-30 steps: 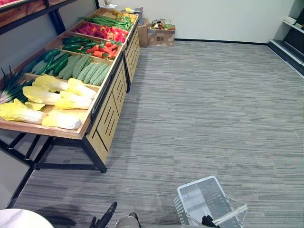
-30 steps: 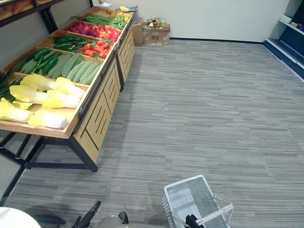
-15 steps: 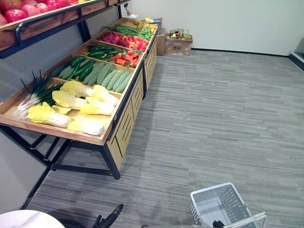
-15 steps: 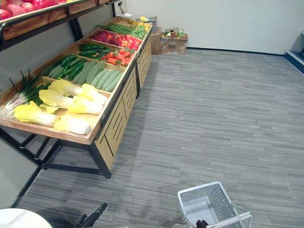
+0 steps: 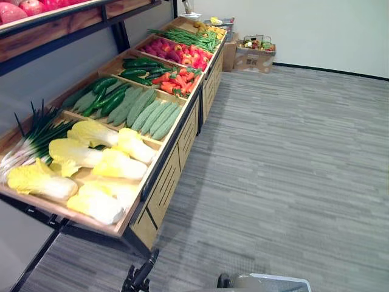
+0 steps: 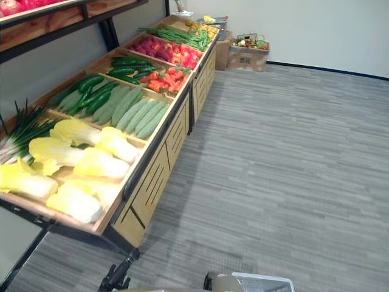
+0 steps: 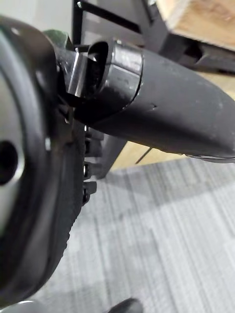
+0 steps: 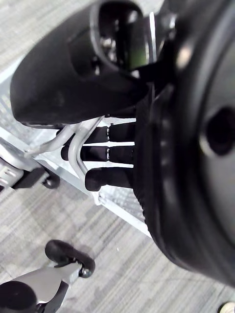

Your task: Pick vegetable in the basket

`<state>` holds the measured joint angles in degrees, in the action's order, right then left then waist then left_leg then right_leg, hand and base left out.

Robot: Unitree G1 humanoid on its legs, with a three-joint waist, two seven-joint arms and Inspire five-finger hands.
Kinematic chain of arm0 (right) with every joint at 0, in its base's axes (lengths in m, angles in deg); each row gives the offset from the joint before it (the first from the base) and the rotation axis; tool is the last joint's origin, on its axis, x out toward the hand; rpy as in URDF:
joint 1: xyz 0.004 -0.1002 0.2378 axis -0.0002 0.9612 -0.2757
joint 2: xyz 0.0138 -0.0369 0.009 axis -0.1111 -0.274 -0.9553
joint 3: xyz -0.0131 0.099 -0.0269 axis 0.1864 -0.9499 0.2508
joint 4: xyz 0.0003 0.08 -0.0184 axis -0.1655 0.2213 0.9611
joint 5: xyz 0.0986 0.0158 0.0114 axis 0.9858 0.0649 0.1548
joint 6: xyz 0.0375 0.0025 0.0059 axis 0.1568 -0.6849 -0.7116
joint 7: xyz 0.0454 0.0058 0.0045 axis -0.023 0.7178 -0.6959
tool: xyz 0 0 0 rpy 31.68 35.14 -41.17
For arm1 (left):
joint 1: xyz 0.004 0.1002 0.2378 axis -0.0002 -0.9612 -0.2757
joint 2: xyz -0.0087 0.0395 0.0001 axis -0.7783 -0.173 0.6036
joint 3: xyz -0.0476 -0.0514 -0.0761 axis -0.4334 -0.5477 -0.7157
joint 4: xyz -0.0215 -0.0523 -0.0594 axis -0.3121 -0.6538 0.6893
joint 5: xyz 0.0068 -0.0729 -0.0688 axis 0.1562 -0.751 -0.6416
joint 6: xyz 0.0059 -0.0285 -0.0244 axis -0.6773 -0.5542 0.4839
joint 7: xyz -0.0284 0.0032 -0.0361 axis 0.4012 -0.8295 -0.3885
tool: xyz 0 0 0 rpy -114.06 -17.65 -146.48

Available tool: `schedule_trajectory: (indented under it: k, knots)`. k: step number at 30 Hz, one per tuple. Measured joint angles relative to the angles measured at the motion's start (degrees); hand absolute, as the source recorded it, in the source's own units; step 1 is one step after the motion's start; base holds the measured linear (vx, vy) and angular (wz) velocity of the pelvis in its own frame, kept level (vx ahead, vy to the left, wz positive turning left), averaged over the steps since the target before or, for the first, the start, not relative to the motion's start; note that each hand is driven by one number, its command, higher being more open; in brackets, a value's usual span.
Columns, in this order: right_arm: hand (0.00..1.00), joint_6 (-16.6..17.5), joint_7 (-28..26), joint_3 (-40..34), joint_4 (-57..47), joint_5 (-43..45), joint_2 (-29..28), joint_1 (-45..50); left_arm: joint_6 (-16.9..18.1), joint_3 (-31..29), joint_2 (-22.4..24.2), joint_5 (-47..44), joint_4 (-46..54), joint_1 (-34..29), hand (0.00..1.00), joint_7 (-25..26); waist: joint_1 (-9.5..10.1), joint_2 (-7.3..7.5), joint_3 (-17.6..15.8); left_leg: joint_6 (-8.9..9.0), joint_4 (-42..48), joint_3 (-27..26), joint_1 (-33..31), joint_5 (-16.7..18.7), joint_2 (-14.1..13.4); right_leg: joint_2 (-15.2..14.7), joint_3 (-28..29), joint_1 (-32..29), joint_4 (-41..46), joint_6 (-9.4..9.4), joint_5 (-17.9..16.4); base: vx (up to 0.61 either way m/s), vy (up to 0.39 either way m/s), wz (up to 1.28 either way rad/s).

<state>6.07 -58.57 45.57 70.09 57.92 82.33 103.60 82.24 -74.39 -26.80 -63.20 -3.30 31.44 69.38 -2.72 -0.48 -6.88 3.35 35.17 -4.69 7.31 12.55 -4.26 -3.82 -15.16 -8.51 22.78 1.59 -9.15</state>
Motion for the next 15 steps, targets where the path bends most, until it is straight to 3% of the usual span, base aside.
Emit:
schedule_trajectory:
  k: [1,3,4,5,6,7,8,9,10,11,12,13,15]
  knots:
    - [0.00,0.08,0.01,0.11,-0.78,-0.07,0.27,-0.01,-0.07,-0.33,0.25,0.16,0.52,0.23,1.00,-0.02,-0.19,-0.23,0.01,1.19,5.82,-0.44,-2.40,-2.96,-0.98,0.25,-0.36,1.60,-1.36,0.07,-0.19,0.53,-0.113,0.24]
    - [0.00,0.41,-0.02,0.21,-2.70,-0.36,0.55,-1.92,-0.84,-1.45,0.57,0.16,1.61,1.69,1.00,-0.41,0.07,-0.45,-0.26,1.63,23.86,-4.43,-10.58,-4.54,-6.96,1.77,-0.10,8.56,-6.93,0.15,-0.24,0.48,-0.051,0.02]
    - [0.00,0.57,-0.54,0.45,-2.94,-0.28,0.87,-2.03,-1.13,-1.56,0.57,0.12,1.60,1.77,1.00,-0.32,0.08,-0.34,-0.32,1.57,26.03,-5.16,-11.77,-4.47,-8.23,1.80,-0.09,10.43,-8.15,0.15,-0.24,0.53,0.034,-0.14]
    - [0.00,0.99,-0.47,0.30,-3.97,-0.15,0.56,-2.94,-3.13,-1.61,0.46,-0.02,2.52,1.65,1.00,0.47,0.58,0.02,-0.43,0.57,27.93,-6.88,-14.33,-3.27,-10.95,1.68,0.66,14.54,-10.83,0.13,-0.23,0.34,0.041,-0.12]
    - [0.00,1.48,-0.53,0.26,-4.28,-0.16,0.44,-3.39,-6.10,-1.88,0.21,-1.23,3.12,1.70,1.00,1.77,0.65,-0.24,-0.33,-0.03,27.29,-7.15,-15.88,-2.41,-11.85,1.69,0.82,15.43,-11.69,0.08,-0.20,0.40,0.091,-0.12]
    - [0.00,1.92,-0.58,-0.12,-4.64,-0.17,0.14,-4.68,-8.88,-1.83,-0.21,-2.66,3.54,1.90,1.00,2.51,0.77,-0.87,-0.45,-0.03,24.38,-7.42,-18.09,-0.47,-12.65,1.63,0.88,16.08,-12.57,0.03,-0.17,0.26,0.134,-0.07]
    - [0.00,1.53,-0.83,-1.02,-4.50,-0.26,0.17,-6.98,-7.89,-1.96,-0.20,-2.07,3.50,2.14,1.00,2.34,1.43,-0.82,-1.62,0.15,16.80,-8.83,-18.36,1.99,-12.44,0.68,1.41,16.98,-12.68,-0.06,-0.18,0.33,0.232,-0.03]
    - [0.00,1.52,-0.86,-1.08,-4.51,-0.26,-0.06,-7.75,-8.71,-1.68,-0.32,-2.28,3.55,2.11,1.00,1.80,1.82,-0.63,-1.74,0.14,11.58,-9.23,-18.32,2.56,-11.77,0.21,1.41,17.16,-12.63,-0.12,-0.17,0.25,0.287,0.08]
    - [0.00,1.50,-1.81,-1.36,-5.27,-0.35,-0.82,-8.80,-9.64,0.27,-1.32,-1.77,4.00,1.40,1.00,-0.33,2.52,0.11,-2.21,0.25,0.17,-8.95,-17.72,2.22,-9.66,-0.52,1.37,17.13,-12.41,-1.06,-0.43,0.17,0.299,0.36]
    - [0.00,1.61,-2.35,-1.37,-5.83,-0.40,-1.40,-10.33,-9.18,2.57,-2.00,0.32,5.62,0.28,1.00,-2.05,2.65,0.70,-2.73,0.09,-11.46,-8.92,-16.06,-2.85,-7.15,-1.05,1.84,17.16,-12.34,-4.05,-1.99,0.11,0.234,0.36]
    - [0.00,1.61,-2.29,-1.30,-5.33,-0.41,-1.68,-11.37,-10.13,3.30,-3.39,0.43,5.76,0.41,1.00,-2.91,3.07,2.22,-3.20,0.05,-13.74,-9.38,-14.41,-4.21,-5.64,-2.02,2.67,17.31,-12.28,-5.27,-2.71,0.06,0.105,0.25]
    - [0.00,1.38,-2.74,1.31,-5.43,-0.49,-1.59,-11.93,-10.09,3.51,-4.02,0.81,4.54,0.70,1.00,-3.03,3.18,2.54,-2.70,0.62,-18.53,-10.00,-12.45,-6.34,-4.57,-1.58,4.59,17.34,-13.27,-4.34,-1.88,0.03,0.011,0.00]
    - [0.00,1.56,-4.00,4.71,-6.26,-0.43,-1.18,-12.19,-9.40,3.18,-4.13,1.19,3.80,0.52,1.00,-2.06,3.18,2.55,-2.18,0.72,-19.00,-10.44,-12.03,-6.67,-4.56,-1.47,6.21,18.28,-15.07,-4.72,-1.56,-0.01,-0.008,-0.06]
